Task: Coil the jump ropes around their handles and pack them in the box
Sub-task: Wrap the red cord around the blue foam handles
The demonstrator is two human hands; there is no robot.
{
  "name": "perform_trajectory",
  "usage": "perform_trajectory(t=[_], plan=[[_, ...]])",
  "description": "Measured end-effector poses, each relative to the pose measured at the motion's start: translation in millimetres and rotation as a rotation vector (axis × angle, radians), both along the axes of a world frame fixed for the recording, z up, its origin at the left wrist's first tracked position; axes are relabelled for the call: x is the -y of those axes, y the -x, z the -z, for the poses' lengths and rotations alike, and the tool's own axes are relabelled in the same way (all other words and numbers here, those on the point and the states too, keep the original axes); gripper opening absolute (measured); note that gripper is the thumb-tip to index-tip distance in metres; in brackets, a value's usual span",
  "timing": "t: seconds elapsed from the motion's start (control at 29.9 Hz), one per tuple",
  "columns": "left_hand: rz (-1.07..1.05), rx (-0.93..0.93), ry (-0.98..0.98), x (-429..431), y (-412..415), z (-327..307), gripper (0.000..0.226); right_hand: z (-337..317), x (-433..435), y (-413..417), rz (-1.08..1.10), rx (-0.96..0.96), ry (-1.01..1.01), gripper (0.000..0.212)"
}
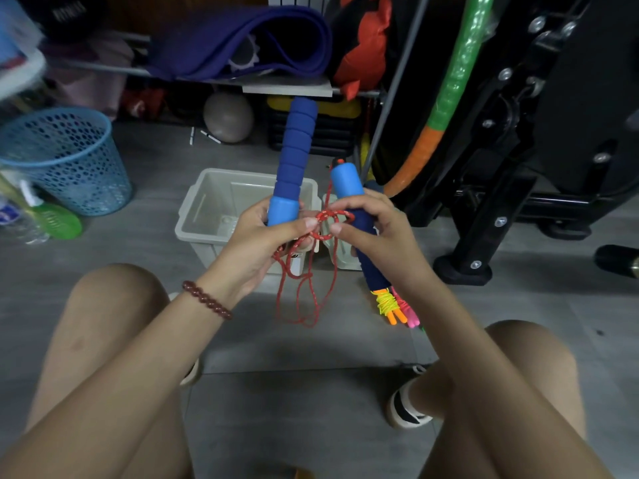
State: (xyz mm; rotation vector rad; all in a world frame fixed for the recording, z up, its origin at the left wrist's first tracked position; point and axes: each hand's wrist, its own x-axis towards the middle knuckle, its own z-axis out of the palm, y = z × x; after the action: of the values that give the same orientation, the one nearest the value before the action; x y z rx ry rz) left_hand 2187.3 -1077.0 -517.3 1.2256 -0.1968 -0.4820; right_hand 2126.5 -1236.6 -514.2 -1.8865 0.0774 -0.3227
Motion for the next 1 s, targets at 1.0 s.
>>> perform_trajectory(t=[1.0], plan=[[0.042, 0.161, -0.430, -16, -21, 4, 0.023, -14, 18, 9, 0.306, -0.248, -0.708, 0.026]])
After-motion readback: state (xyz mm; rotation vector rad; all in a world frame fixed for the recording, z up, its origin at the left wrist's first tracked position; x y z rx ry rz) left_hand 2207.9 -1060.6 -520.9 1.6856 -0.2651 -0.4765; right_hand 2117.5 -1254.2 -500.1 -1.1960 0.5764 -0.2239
